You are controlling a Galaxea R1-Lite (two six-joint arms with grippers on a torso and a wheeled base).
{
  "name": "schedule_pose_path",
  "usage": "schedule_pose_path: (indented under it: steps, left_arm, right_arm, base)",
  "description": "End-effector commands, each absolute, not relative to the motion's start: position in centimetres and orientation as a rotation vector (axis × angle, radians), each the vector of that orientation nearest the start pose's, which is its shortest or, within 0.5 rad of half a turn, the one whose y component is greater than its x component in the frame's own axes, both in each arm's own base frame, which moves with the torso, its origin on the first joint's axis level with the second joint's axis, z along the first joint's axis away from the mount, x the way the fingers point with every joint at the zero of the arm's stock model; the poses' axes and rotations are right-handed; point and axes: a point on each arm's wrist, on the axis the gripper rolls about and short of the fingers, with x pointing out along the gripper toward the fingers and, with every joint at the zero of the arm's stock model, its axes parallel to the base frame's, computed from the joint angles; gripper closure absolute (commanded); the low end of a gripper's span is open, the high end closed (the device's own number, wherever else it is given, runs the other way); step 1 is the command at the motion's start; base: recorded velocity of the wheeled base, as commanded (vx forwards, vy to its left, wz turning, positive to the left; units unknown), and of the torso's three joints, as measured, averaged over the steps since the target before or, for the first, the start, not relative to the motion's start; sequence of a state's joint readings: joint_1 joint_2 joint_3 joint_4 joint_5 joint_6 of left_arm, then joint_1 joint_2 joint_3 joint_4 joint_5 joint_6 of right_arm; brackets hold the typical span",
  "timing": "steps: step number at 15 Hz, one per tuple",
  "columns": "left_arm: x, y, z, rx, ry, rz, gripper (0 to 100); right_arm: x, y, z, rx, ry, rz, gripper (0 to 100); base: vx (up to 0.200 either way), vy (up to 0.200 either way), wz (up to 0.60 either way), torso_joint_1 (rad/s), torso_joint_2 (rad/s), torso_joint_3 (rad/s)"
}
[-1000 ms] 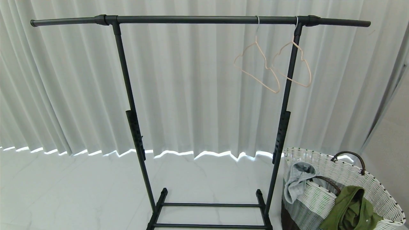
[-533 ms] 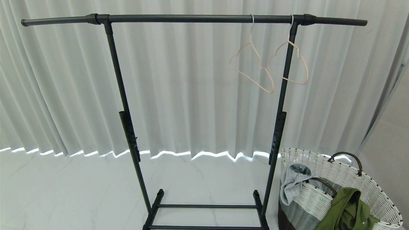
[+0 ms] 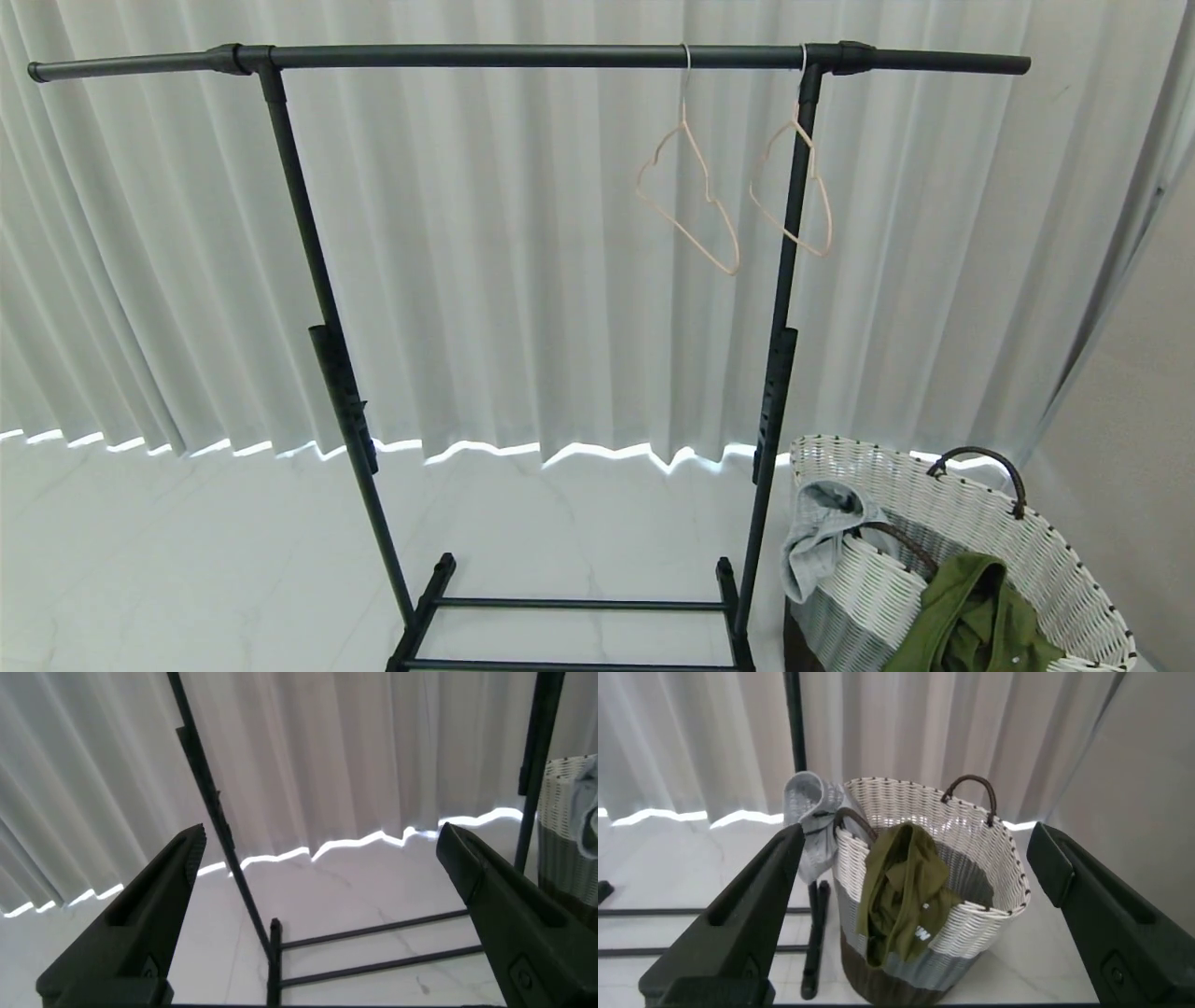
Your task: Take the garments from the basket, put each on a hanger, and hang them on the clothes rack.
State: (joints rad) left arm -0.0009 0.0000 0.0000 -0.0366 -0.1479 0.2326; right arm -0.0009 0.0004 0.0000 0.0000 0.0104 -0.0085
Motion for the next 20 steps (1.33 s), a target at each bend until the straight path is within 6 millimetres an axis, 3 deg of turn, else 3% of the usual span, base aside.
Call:
schedule_pose_path:
  steps: [1,7,14,17,20]
  left_arm:
    - [-2.3,-0.3,7.9,0.226,-0.053,-0.144,0]
    - [-2.3,-0.3,7.9,0.199,-0.051,-0.146,0]
    - [-2.3,-0.4,7.9,0.197,-0.052,-0.152,0]
    - [-2.3,-0.4,7.9,0.197,-0.052,-0.154,0]
    - [-2.3,-0.4,7.9,0.198,-0.056,-0.191,0]
  right_arm:
    - [-2.3,0.0,7.6,-0.009,0.001,0.011,0]
    - [-2.3,0.0,7.6,-0.009,0.001,0.009,0]
    - [-2.3,0.0,8.1,-0.008,-0.04,0.001,0]
    - [-2.2,-0.1,12.5,0.003,0.022,0.026,0]
    - [3.1,0.1,15.5,-0.126,0.317,0.054,0]
  base:
    - [0.2,0.0,0.0,0.002,0.0,-0.002]
    - [0.2,0.0,0.0,0.002,0.0,0.001]
    - [0.0,0.0,0.0,0.0,0.0,0.0]
    - [0.0,0.0,0.0,0.0,0.0,0.0]
    - [0.0,0.0,0.0,0.0,0.0,0.0]
